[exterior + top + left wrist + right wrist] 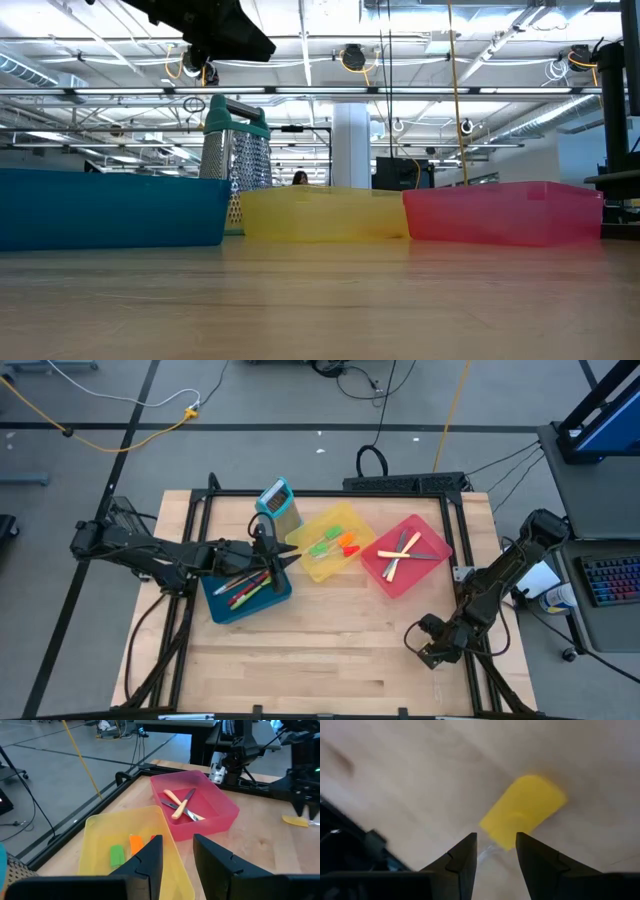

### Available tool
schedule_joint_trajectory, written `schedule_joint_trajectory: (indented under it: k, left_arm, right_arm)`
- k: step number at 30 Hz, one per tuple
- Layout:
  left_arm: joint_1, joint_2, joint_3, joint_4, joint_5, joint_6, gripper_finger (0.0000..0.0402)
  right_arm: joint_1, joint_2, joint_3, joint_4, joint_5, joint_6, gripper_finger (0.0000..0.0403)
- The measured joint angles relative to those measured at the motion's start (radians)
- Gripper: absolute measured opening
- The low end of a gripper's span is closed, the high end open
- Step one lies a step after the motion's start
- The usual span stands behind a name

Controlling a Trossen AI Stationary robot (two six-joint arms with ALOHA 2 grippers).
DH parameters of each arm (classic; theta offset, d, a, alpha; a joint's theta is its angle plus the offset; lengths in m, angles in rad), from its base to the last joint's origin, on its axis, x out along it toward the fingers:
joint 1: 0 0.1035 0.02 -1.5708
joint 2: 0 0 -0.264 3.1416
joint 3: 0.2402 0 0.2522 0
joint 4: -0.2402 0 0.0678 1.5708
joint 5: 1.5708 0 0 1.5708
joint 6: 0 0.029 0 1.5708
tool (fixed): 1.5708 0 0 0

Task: Pick & Place Kitchen Items
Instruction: Put the yellow spatula into the yellow bin

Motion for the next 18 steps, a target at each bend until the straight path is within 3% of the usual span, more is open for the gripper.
schedule_joint_trajectory:
  k: [9, 18]
  left_arm:
    - [0.003, 0.000, 0.000, -0.024, 0.007, 0.000, 0.0113]
    - [0.003, 0.000, 0.000, -0.048, 0.008, -0.001, 0.0113]
  right_arm:
    - [0.002, 0.001, 0.009, -0.134, 0.000, 0.173, 0.0132]
    - [0.002, 0.065, 0.010, -0.049, 0.029, 0.212, 0.0132]
